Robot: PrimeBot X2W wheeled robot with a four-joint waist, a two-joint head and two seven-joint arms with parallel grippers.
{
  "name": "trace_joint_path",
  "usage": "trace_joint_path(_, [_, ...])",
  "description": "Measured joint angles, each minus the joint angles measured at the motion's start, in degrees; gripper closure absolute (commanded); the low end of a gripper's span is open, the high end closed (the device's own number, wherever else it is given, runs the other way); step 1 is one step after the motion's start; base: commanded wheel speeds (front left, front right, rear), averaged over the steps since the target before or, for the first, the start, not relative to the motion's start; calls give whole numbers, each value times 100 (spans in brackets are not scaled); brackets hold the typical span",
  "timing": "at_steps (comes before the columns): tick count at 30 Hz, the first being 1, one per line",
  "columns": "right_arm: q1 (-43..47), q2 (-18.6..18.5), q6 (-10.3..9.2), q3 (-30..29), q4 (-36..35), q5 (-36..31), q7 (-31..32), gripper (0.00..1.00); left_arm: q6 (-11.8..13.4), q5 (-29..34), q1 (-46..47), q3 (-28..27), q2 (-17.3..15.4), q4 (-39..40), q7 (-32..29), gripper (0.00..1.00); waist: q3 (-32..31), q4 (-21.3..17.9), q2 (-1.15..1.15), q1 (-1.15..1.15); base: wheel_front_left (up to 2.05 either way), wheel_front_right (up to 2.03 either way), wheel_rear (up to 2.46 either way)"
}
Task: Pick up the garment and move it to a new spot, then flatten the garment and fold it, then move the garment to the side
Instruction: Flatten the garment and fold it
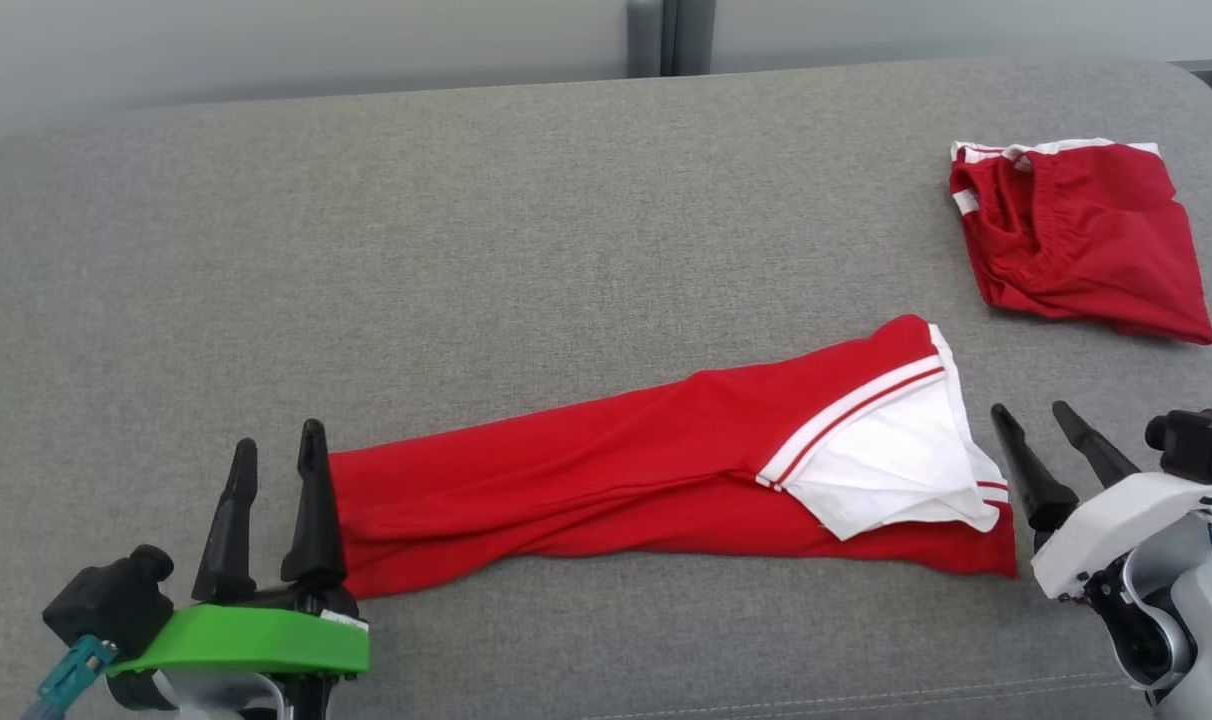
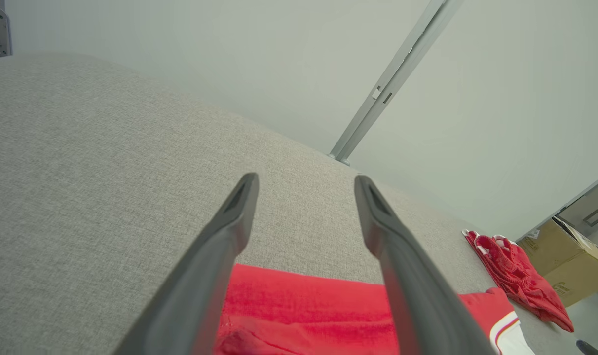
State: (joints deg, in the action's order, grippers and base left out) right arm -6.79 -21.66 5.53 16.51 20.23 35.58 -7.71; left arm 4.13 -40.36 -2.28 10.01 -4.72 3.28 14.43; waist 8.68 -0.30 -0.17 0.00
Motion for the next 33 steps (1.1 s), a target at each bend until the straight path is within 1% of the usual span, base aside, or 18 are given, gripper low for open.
trace_joint_path(6, [-243, -18, 44, 138, 434, 235, 732, 0, 2, 48, -5, 123, 8, -3, 0, 0, 36, 202, 0, 0, 0, 0, 0])
trace_joint_path(15, [-477, -57, 52, 213, 892, 452, 1447, 0, 55, 81, -14, 115, 41, 2, 0, 0, 71, 568, 0, 0, 0, 0, 0])
trace_joint_path(20, [-654, -2, 70, 332, 1002, 526, 1670, 0, 90, 82, -44, -16, 49, 64, 0, 0, 63, 678, 0, 0, 0, 0, 0])
trace_joint_path(21, [-699, 9, 100, 369, 1007, 531, 1703, 0, 96, 89, -49, -40, 49, 71, 0, 0, 61, 682, 0, 0, 0, 0, 0])
trace_joint_path(27, [-815, 42, 102, 491, 1152, 586, 1919, 0, 115, 90, -140, -67, 60, 97, 0, 0, 50, 669, 0, 0, 0, 0, 0])
trace_joint_path(29, [-850, 43, 113, 517, 1203, 586, 1937, 12, 119, 93, -145, -75, 62, 103, 0, 0, 48, 654, 0, 0, 0, 0, 0])
trace_joint_path(30, [-887, 45, 120, 567, 1228, 584, 1947, 38, 119, 109, -153, -97, 65, 108, -1, 0, 46, 642, 0, 0, 0, 0, 0])
trace_joint_path(32, [-969, 75, 119, 637, 1269, 581, 1987, 66, 125, 131, -168, -154, 65, 119, 0, 0, 37, 606, 0, 0, 0, 0, 0])
trace_joint_path(33, [-993, 101, 120, 669, 1288, 581, 1989, 76, 125, 131, -176, -170, 65, 120, 0, 0, 31, 587, 0, 0, 0, 0, 0])
